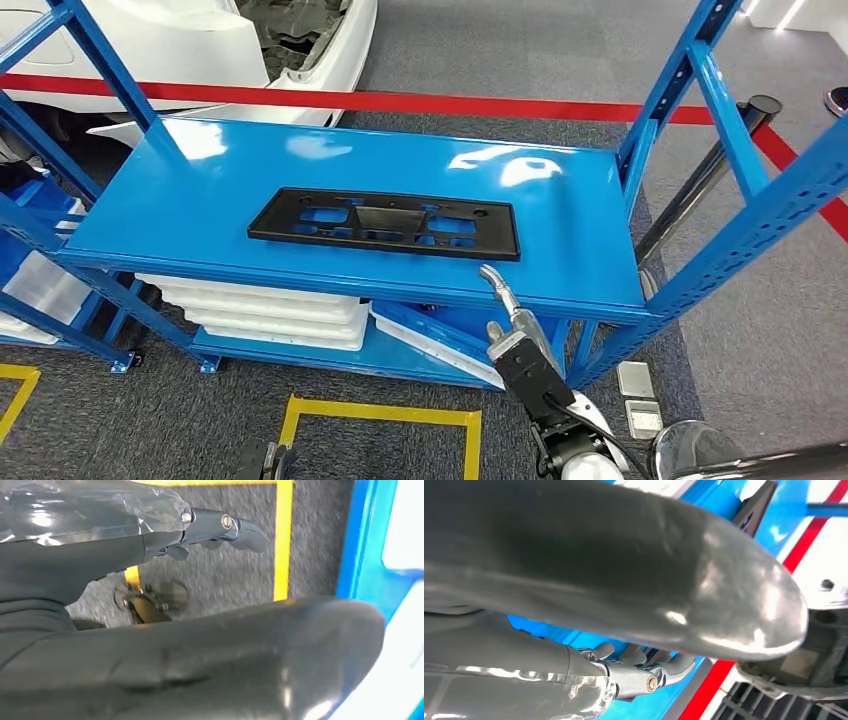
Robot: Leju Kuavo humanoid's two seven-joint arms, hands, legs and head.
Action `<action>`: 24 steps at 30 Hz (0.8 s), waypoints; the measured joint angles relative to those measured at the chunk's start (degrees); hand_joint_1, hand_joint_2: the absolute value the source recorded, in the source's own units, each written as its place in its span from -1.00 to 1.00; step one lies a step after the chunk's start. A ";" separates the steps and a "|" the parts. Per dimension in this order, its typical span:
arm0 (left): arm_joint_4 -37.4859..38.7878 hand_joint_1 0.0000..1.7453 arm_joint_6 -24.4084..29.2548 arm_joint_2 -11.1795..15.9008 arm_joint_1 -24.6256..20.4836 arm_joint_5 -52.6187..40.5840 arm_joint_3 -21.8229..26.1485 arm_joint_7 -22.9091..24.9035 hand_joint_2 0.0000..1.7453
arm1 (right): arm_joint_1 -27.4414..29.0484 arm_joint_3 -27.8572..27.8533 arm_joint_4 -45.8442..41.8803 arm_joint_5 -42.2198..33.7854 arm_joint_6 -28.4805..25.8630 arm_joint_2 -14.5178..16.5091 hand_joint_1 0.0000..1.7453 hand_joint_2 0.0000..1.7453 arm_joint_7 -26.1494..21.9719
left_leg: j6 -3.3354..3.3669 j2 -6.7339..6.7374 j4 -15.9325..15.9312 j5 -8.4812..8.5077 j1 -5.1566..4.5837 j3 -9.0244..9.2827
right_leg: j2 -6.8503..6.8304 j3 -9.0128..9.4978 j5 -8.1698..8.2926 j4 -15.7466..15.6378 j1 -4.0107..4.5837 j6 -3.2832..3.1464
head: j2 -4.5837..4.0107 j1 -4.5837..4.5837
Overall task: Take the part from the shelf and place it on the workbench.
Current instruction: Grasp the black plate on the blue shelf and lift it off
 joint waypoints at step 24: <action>0.00 -1.00 1.64 -0.10 -0.03 1.15 0.00 0.27 -1.00 | -1.91 -0.76 2.05 2.03 -1.40 -3.40 -1.00 -1.00 3.29 | 1.01 -0.19 -1.55 -2.76 -0.94 4.08 | -0.05 -5.97 4.45 1.46 1.33 -1.81 | 0.00 1.24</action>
